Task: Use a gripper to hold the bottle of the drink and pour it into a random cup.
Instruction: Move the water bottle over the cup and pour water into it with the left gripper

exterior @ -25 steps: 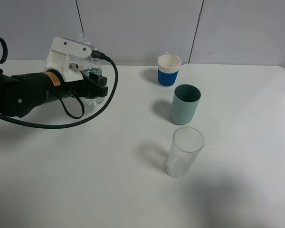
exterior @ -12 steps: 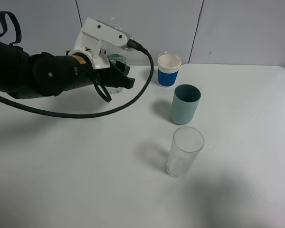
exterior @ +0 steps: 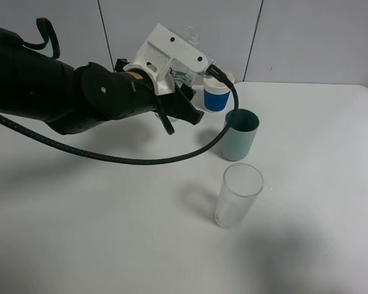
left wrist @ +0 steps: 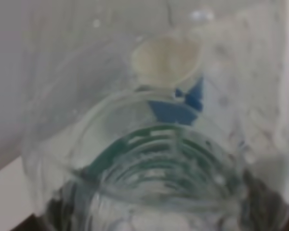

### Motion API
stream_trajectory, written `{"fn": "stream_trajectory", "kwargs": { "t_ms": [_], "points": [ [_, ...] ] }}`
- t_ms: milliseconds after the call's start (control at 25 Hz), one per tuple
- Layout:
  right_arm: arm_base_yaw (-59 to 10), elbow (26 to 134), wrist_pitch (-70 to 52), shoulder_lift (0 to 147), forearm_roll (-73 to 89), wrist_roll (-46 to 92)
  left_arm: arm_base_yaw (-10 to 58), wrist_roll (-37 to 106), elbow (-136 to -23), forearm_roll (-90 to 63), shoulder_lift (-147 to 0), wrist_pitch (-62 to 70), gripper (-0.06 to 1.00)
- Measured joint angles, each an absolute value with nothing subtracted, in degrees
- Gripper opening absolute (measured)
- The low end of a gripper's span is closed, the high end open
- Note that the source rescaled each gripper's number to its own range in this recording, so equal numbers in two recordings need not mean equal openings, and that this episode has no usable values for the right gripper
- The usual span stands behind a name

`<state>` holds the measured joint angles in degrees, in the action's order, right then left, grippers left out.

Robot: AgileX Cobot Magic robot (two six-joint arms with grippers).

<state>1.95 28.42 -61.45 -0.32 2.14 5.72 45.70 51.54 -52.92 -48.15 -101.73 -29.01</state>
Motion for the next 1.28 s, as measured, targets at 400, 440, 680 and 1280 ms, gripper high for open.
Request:
{"fn": "stream_trajectory", "kwargs": {
  "t_ms": [400,440,680,1280],
  "points": [
    [1.9,28.4,-61.4,-0.3,2.1,5.7,45.8,23.0,-53.4,-23.5,-102.6,-28.0,0.00],
    [1.9,28.4,-61.4,-0.3,2.1,5.7,45.6,20.2,-53.4,-20.8,-102.6,-27.8,0.00],
    [1.9,28.4,-61.4,-0.3,2.1,5.7,43.6,1.2,-53.4,0.0,-102.6,-25.6,0.00],
    [1.9,28.4,-61.4,-0.3,2.1,5.7,34.9,-32.5,-53.4,35.3,-102.6,-21.4,0.00]
  ]
}}
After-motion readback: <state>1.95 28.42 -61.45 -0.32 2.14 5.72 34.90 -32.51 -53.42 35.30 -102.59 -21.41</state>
